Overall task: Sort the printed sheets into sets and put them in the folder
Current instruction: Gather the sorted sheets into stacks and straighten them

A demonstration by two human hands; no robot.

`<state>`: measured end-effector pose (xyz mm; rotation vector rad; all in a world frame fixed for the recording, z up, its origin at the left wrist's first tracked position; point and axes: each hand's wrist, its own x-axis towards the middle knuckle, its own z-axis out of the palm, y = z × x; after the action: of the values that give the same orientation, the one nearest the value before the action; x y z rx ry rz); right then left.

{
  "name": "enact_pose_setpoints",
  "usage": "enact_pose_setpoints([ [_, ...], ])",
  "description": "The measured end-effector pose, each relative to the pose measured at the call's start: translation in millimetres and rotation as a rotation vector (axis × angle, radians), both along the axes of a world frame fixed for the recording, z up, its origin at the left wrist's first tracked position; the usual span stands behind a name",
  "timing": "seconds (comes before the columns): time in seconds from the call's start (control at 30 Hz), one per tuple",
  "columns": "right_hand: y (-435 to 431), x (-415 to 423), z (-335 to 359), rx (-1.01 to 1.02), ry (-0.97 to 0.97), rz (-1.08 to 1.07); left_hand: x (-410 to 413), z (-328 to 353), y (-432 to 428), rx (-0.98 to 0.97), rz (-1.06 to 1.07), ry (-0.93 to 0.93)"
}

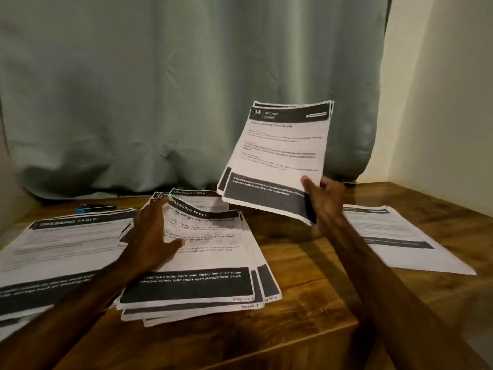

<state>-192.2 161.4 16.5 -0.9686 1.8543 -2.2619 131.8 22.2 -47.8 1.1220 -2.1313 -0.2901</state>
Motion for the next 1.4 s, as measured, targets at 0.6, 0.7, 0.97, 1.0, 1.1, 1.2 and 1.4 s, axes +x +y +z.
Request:
enact_pose_setpoints([
  [0.6, -18, 79, -34, 0.167, -0.263, 0.716, 7, 30, 5, 0.597, -0.340, 0.854],
  [0.7, -16, 76, -30, 0.154, -0.272, 0.723, 5, 26, 2, 0.539, -0.302, 0.868],
  [0.97, -12, 57, -25, 0.139, -0.209, 0.688, 18, 36, 5, 0.499, -0.249, 0.857],
  [1.0, -11, 57, -25, 0.143, -0.201, 0.680, 19, 37, 4, 0.506, -0.247, 0.855],
  [1.1, -8, 54, -22, 0.142, -0.186, 0.653, 22, 38, 0, 0.518, -0.253, 0.813],
  [1.2, -4, 48, -20, 0.104, -0.235, 0.635, 27, 40, -5, 0.517, -0.245, 0.794],
  [1.4, -2, 36, -21, 0.039, -0.322, 0.581, 38, 38, -19, 0.502, -0.227, 0.862],
])
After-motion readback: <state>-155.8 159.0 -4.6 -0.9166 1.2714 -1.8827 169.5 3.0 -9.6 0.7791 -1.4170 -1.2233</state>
